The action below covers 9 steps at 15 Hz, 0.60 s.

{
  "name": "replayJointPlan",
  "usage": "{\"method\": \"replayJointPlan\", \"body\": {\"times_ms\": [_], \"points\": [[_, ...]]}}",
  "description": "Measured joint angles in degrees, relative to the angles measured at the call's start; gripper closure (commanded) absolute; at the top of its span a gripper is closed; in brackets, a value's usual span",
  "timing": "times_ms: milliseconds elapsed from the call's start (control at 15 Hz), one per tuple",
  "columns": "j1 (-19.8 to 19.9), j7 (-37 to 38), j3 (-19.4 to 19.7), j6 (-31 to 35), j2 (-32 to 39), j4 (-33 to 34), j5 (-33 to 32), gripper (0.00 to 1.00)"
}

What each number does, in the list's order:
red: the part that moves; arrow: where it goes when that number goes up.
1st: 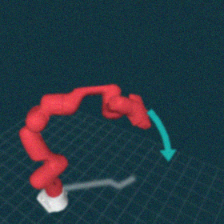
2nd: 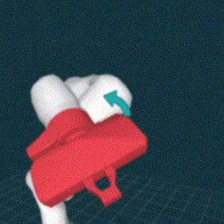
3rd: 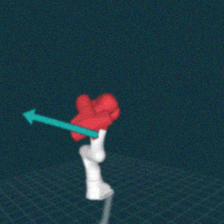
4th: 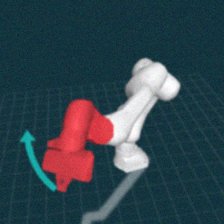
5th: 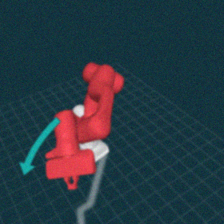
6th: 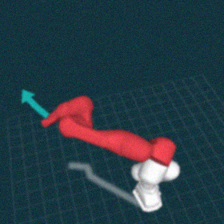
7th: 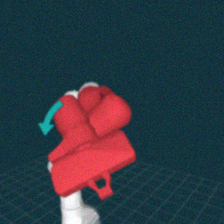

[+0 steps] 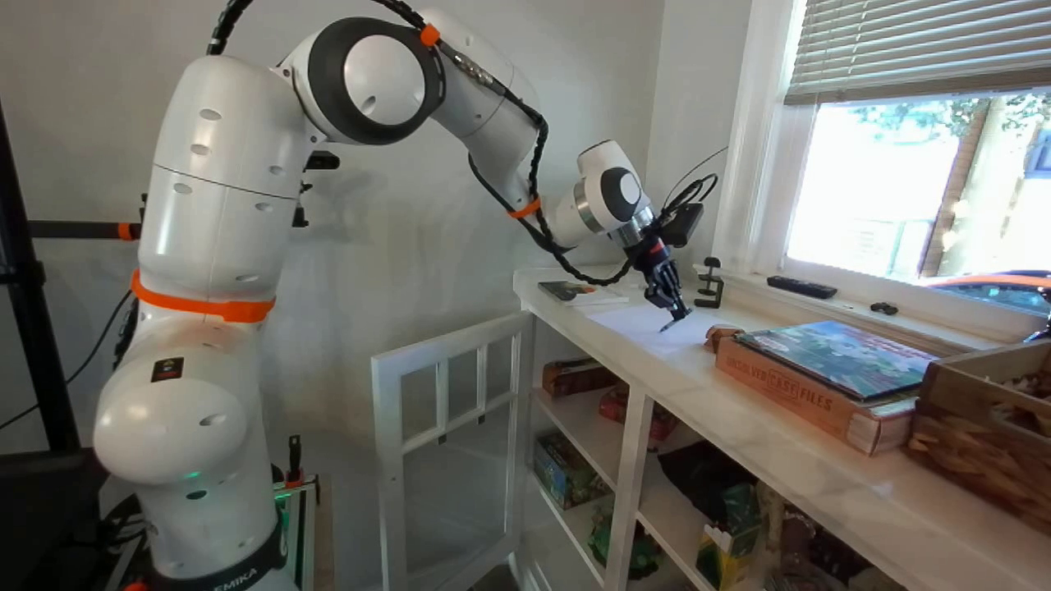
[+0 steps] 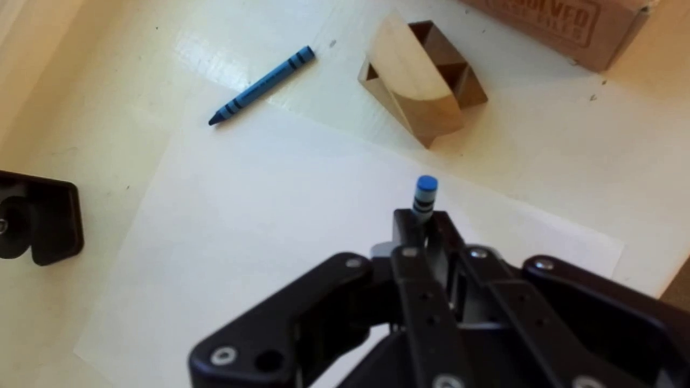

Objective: Draw some things on the paper with the crayon

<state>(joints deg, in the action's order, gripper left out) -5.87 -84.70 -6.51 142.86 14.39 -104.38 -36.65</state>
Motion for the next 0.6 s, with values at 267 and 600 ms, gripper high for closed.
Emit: {"method": "replayJointPlan", "body": {"times_ms": [267, 600], "points": [[-0.01, -0.60, -0.05, 0.00, -0.02, -0.06, 0.01, 0.97], [0.03, 0.33, 0.25, 0.01, -0.03, -0.40, 0.03, 0.97]]}}
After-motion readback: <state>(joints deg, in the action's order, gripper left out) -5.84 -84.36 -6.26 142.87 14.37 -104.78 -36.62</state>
